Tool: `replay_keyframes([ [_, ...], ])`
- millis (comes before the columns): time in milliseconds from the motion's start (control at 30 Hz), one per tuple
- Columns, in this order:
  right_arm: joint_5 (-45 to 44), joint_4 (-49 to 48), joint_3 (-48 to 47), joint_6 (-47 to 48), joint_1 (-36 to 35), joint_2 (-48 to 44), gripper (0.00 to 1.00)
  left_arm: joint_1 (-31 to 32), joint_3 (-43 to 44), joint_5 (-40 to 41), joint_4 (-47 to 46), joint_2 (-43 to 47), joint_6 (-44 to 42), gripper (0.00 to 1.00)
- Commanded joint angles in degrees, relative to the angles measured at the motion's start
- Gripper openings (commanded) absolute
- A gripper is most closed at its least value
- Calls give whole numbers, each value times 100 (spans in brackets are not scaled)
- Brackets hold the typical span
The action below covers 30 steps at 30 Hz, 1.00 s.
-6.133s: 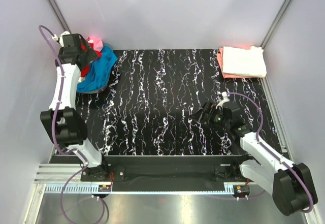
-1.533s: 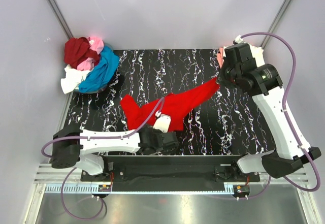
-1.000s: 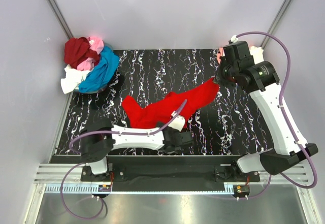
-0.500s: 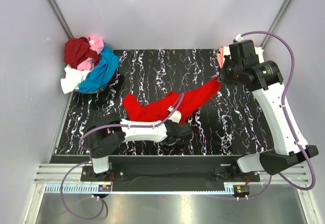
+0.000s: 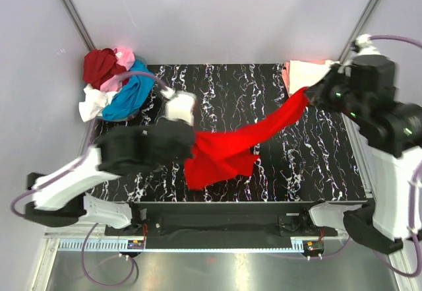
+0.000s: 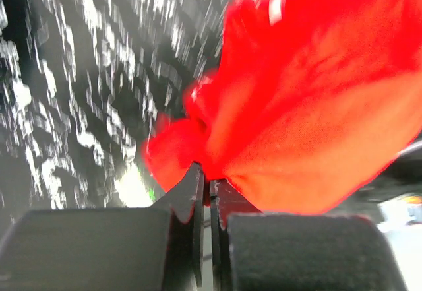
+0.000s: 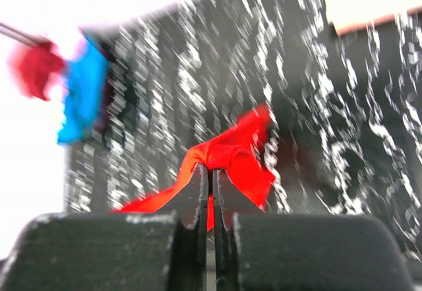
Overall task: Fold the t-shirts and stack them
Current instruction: Flatten the tshirt out
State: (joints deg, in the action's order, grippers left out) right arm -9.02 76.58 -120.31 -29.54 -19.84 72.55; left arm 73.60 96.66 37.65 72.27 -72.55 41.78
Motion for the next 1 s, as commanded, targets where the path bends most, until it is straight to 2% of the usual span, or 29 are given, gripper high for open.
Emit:
replay_keyframes([
  [0, -145, 832, -624, -192, 41, -408, 0, -13, 755, -10, 956, 66, -1073, 1],
  [133, -258, 973, -757, -175, 41, -453, 0, -4, 1267, -249, 922, -162, -2179, 2],
  [167, -346, 965, -705, -158, 41, -444, 0, -39, 1050, -249, 746, -128, -2357, 4],
  [200, -460, 964, -530, -96, 41, -418, 0, -283, 804, -562, 240, -6, -2820, 12],
  [267, -531, 808, -249, -78, 32, -400, 0, -818, -45, -1143, -246, 118, -3113, 18],
  [300, -618, 719, -73, -52, 32, -409, 0, -1509, -364, -1616, -657, 162, -3149, 27],
  [367, -741, 509, 489, -34, 41, -400, 0, -2180, -1267, -2023, -994, 224, -3036, 63],
  [400, -846, 420, 674, -8, 41, -374, 0, -2662, -1516, -2120, -1126, 198, -2940, 74],
  [433, -874, 333, 1059, 9, 32, -330, 0, -2789, -1684, -2069, -1180, 146, -2686, 85],
  [567, -918, -176, 1686, 167, 94, 39, 0, -2642, -1757, -1297, -759, -241, -1807, 88],
  [633, -761, -379, 1826, 308, 233, 371, 0, -1836, -1721, -690, -671, -250, -1298, 86],
  [667, -699, -415, 1827, 343, 295, 469, 0, -1832, -1712, -584, -670, -268, -1295, 83],
  [700, -646, -476, 1888, 370, 348, 557, 0, -1362, -1703, -496, -688, -303, -1069, 82],
  [800, -470, -714, 1994, 519, 612, 865, 0, -596, -1817, -312, -915, -600, -761, 80],
  [967, -145, -1030, 2240, 739, 1086, 1015, 0, -180, -2090, -592, -1557, -1514, -496, 79],
])
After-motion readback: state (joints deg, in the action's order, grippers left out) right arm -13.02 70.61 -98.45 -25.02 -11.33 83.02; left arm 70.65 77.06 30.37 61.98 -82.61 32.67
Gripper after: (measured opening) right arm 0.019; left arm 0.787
